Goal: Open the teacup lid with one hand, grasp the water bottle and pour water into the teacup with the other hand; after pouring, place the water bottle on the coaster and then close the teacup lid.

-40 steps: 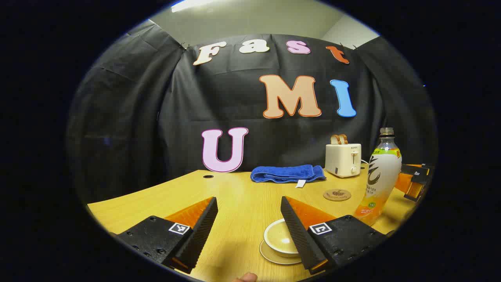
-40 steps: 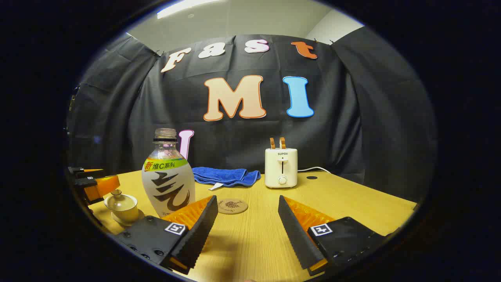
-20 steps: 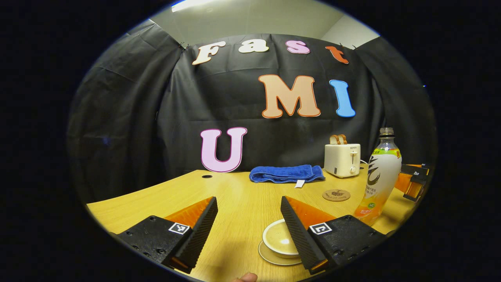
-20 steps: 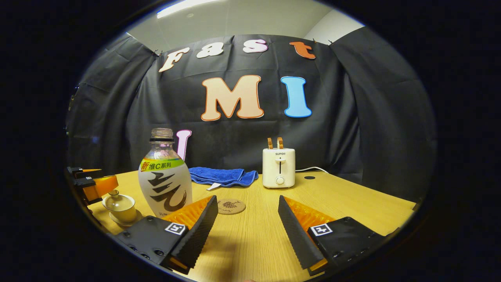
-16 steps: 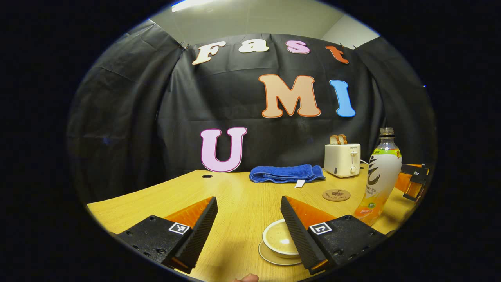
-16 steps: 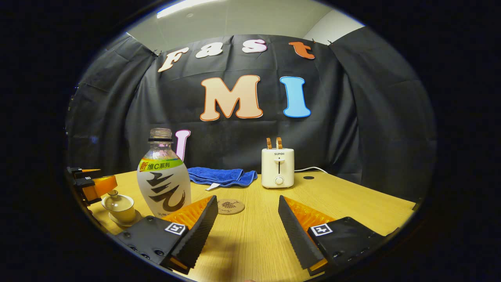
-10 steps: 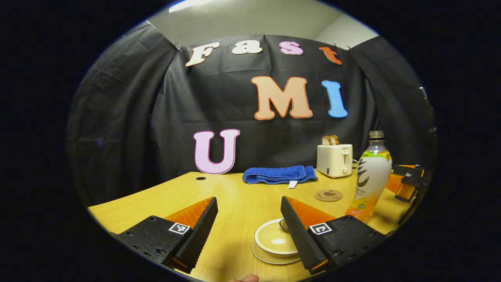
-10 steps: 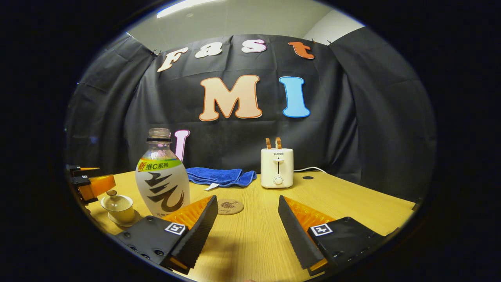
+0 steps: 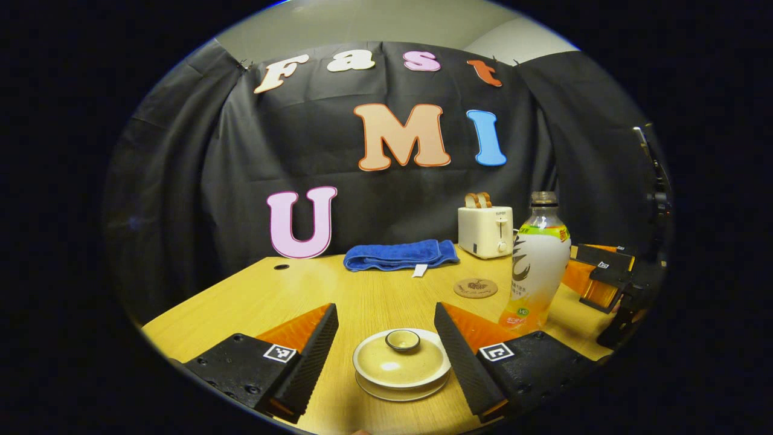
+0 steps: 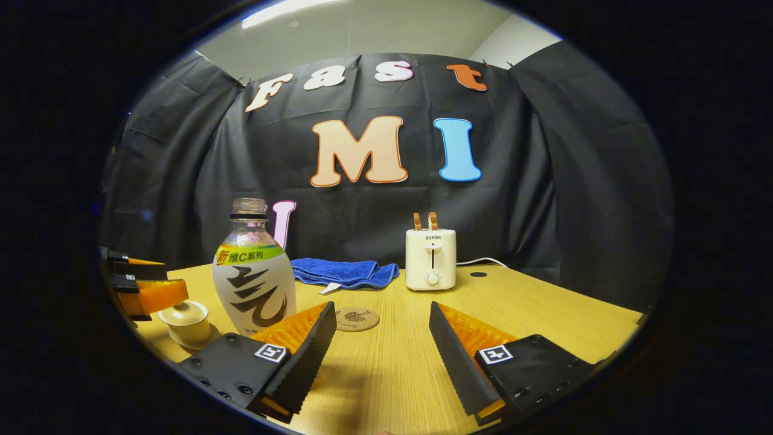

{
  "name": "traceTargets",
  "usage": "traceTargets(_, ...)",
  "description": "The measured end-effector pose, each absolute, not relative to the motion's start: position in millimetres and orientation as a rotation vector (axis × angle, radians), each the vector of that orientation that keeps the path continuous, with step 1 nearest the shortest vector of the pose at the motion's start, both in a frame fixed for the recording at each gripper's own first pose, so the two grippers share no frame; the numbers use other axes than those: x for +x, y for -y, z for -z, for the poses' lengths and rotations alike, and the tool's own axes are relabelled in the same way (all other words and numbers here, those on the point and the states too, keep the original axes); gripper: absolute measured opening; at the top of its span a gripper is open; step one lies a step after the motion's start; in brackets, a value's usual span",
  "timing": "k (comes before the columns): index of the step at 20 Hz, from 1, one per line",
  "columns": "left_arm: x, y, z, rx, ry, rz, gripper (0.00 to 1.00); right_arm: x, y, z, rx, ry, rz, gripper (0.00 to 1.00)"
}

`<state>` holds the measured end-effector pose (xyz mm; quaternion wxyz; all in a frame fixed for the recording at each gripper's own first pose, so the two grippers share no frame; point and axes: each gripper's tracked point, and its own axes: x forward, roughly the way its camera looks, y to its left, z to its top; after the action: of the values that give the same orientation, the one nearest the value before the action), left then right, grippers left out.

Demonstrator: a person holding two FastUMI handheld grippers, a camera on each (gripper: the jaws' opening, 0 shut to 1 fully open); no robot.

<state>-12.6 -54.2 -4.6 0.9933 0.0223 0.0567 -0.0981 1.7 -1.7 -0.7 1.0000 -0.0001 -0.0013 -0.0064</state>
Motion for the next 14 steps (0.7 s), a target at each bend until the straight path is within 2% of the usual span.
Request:
traceTargets(1,-13,54,10,0.046,-0.135,0.196,0.92,3,2,1,-0.001,0.003,0.012,0.98)
traceTargets(3,-15,56,17,0.049,-0.170,0.201,0.88,2,2,1,0.000,0.003,0.013,0.94)
traceTargets(5,-16,60,19,0.045,-0.183,0.214,0.82,2,3,0,0.000,0.003,0.015,0.95)
traceTargets(8,-15,62,24,0.051,-0.200,0.222,0.69,3,3,0,0.000,0.003,0.016,0.95)
traceTargets(9,-16,62,25,0.053,-0.206,0.223,0.65,3,4,1,-0.001,0.003,0.016,0.98)
traceTargets(12,-18,63,25,0.062,-0.211,0.228,0.49,3,4,0,-0.001,0.003,0.018,0.94)
traceTargets(13,-18,64,27,0.065,-0.213,0.233,0.53,3,4,1,-0.001,0.003,0.019,0.98)
traceTargets(14,-18,65,26,0.063,-0.209,0.234,0.52,3,4,0,-0.001,0.003,0.020,0.98)
